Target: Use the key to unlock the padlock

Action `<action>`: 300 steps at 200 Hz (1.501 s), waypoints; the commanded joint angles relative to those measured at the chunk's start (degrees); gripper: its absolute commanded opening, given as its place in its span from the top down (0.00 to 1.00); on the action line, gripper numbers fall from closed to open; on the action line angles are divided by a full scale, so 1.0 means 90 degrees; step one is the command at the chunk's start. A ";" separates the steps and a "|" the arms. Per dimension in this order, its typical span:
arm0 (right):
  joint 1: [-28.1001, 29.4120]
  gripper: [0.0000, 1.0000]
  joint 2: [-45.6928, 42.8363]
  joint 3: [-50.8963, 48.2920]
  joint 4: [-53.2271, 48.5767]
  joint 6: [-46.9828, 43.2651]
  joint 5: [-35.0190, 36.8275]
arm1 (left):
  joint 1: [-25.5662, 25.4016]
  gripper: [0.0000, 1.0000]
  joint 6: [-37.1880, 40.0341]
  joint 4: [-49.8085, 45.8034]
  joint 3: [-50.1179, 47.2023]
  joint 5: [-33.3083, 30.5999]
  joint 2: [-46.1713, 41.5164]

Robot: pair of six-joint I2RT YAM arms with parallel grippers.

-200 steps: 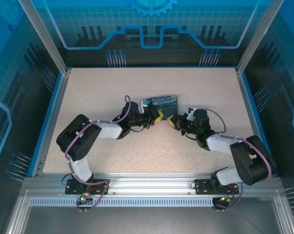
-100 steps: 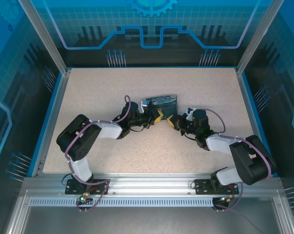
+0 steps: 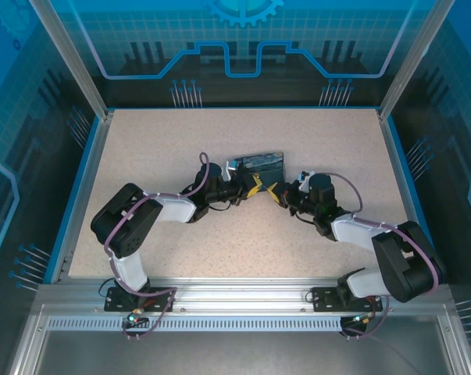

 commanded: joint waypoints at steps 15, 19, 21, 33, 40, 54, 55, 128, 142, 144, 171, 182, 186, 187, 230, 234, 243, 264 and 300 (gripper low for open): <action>0.0108 1.00 0.0216 0.0255 0.0229 -0.0189 -0.0143 | -0.0092 1.00 -0.0091 0.0348 0.0149 0.0186 0.0056; 0.0109 1.00 0.0260 0.0258 0.0234 -0.0215 -0.0161 | -0.0088 1.00 -0.0087 0.0347 0.0158 0.0185 0.0050; 0.0109 1.00 0.0273 0.0258 0.0242 -0.0232 -0.0169 | -0.0093 1.00 -0.0094 0.0346 0.0165 0.0194 0.0051; 0.0109 1.00 0.0377 0.0269 0.0257 -0.0307 -0.0201 | -0.0086 1.00 -0.0111 0.0336 0.0169 0.0211 0.0057; 0.0109 1.00 0.0431 0.0269 0.0284 -0.0353 -0.0218 | -0.0089 1.00 -0.0117 0.0334 0.0172 0.0216 0.0055; 0.0109 1.00 0.0498 0.0269 0.0316 -0.0439 -0.0221 | -0.0088 1.00 -0.0115 0.0332 0.0176 0.0223 0.0038; 0.0104 1.00 0.0505 0.0269 0.0316 -0.0442 -0.0221 | -0.0091 1.00 -0.0115 0.0332 0.0176 0.0228 0.0033; 0.0088 1.00 0.0284 0.0693 -0.0048 -0.1536 -0.0433 | -0.0096 1.00 -0.0095 0.0280 0.0144 0.0235 0.0047; 0.0089 1.00 0.0238 0.0755 -0.0156 -0.1642 -0.0466 | -0.0094 1.00 -0.0084 0.0274 0.0145 0.0241 0.0047; 0.0084 1.00 0.0245 0.0761 -0.0160 -0.1635 -0.0478 | -0.0101 1.00 -0.0088 0.0282 0.0144 0.0240 0.0050; 0.0108 1.00 0.0486 0.0722 0.0267 -0.1180 -0.0572 | -0.0103 1.00 -0.0096 0.0293 0.0159 0.0239 0.0080; 0.0114 1.00 0.0628 0.0680 0.0553 -0.0924 -0.0574 | -0.0106 1.00 -0.0101 0.0299 0.0160 0.0235 0.0079; 0.0118 1.00 0.0680 0.0663 0.0662 -0.0838 -0.0582 | -0.0109 1.00 -0.0104 0.0303 0.0155 0.0235 0.0086; 0.0119 1.00 0.0688 0.0661 0.0685 -0.0822 -0.0582 | -0.0106 1.00 -0.0105 0.0303 0.0156 0.0239 0.0086; 0.0066 1.00 0.0951 0.0682 0.1211 -0.0459 -0.0666 | -0.0109 1.00 -0.0099 0.0300 0.0140 0.0281 0.0008; 0.0039 1.00 0.0943 0.0700 0.1185 -0.0511 -0.0705 | -0.0110 1.00 -0.0097 0.0301 0.0139 0.0294 -0.0008; -0.0038 1.00 0.0923 0.0794 0.0990 -0.0689 -0.0811 | -0.0112 1.00 -0.0096 0.0288 0.0141 0.0322 -0.0023; -0.0234 1.00 0.0915 0.0955 0.0533 -0.1094 -0.1035 | -0.0113 1.00 -0.0076 0.0255 0.0094 0.0335 -0.0080; -0.0360 1.00 0.1258 0.1066 0.0649 -0.1285 -0.1427 | -0.0112 1.00 -0.0118 0.0373 0.0049 0.0349 -0.0050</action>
